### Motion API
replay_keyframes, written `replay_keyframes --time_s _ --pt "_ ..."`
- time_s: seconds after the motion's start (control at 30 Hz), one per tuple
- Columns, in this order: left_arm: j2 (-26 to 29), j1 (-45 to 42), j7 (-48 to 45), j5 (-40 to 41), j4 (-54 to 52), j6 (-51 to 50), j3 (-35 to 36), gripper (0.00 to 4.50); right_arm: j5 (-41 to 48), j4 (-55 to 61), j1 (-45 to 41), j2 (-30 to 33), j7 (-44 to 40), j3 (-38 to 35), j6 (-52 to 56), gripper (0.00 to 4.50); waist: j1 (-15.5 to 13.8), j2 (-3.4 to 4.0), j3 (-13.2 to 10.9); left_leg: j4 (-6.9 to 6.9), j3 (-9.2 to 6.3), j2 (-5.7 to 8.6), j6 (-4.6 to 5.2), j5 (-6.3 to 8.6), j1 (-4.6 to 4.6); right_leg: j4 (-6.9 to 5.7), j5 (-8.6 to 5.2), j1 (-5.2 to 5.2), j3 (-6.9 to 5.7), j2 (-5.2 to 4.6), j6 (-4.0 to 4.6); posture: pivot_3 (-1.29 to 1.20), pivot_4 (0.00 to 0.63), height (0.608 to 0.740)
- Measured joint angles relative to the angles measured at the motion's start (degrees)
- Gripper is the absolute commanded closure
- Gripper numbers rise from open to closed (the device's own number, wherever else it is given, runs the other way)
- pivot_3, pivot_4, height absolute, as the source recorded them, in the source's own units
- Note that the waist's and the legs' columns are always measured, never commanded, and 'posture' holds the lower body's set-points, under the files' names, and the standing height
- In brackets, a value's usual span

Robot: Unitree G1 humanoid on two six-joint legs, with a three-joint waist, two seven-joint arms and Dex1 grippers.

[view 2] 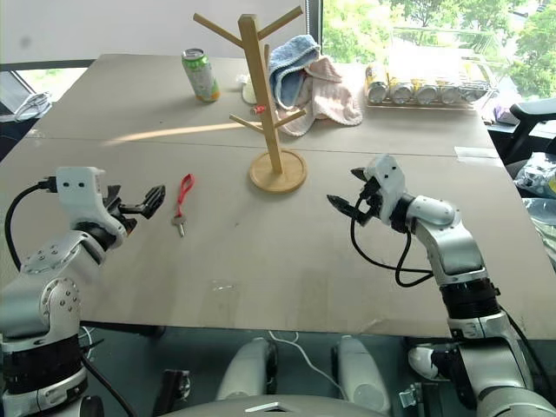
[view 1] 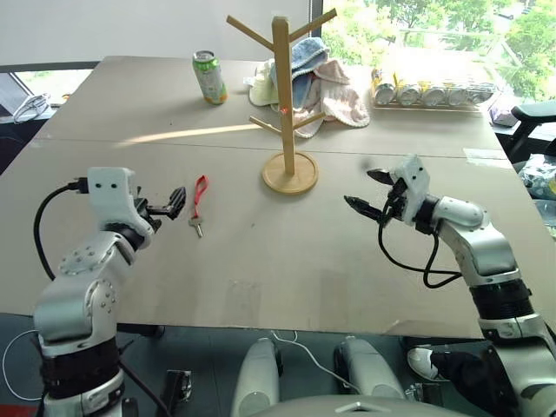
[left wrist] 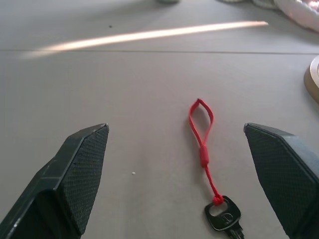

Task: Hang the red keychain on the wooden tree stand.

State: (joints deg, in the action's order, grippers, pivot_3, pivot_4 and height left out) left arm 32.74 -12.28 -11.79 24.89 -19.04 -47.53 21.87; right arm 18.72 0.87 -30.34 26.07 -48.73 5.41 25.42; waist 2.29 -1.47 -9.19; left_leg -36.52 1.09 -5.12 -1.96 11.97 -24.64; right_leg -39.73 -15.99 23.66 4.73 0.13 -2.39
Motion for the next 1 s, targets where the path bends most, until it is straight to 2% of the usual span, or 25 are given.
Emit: replay_keyframes --time_s 0.2,0.5,0.87,0.97,1.0 --pt "0.23 -5.81 -1.49 -1.79 7.4 -1.6 -6.49 0.0 5.05 4.39 -4.0 -0.25 -6.63 3.25 5.67 0.05 -0.03 0.0 0.0 0.0 -0.01 0.0 0.0 0.0 -0.05 0.03 0.0 0.01 -0.02 0.0 0.01 0.0 0.15 0.733" --pt "-1.81 -9.61 0.08 -4.64 15.35 -2.31 -7.17 0.0 5.76 4.65 -5.53 0.05 -8.61 4.31 7.0 0.05 -0.13 -0.02 -0.02 -0.02 -0.03 0.0 0.0 0.0 -0.06 0.01 0.0 0.02 -0.05 -0.01 0.01 0.0 0.15 0.733" --pt "-2.98 -10.34 -1.54 -6.11 16.61 -2.79 -9.23 0.0 6.06 4.66 -6.01 1.06 -8.75 4.25 7.16 0.05 -0.1 -0.02 -0.02 -0.02 -0.03 0.0 0.0 0.0 -0.05 0.0 0.0 0.02 -0.04 -0.01 0.01 0.0 0.15 0.733" --pt "-2.82 -10.7 -1.49 -7.17 17.24 -2.68 -9.61 0.78 6.06 4.66 -6.01 1.54 -8.6 4.15 7.32 0.0 -0.06 -0.02 -0.02 -0.02 -0.03 0.0 0.0 0.0 -0.01 -0.04 0.0 0.02 -0.04 0.0 0.01 0.0 0.15 0.733" --pt "-2.72 -10.81 -1.48 -7.41 17.5 -2.65 -9.58 1.26 6.06 4.66 -6.01 1.69 -8.57 4.11 7.33 0.0 -0.06 -0.02 -0.02 -0.02 -0.03 0.0 0.0 0.0 -0.01 -0.04 0.0 0.01 -0.04 0.0 0.01 0.0 0.15 0.733"
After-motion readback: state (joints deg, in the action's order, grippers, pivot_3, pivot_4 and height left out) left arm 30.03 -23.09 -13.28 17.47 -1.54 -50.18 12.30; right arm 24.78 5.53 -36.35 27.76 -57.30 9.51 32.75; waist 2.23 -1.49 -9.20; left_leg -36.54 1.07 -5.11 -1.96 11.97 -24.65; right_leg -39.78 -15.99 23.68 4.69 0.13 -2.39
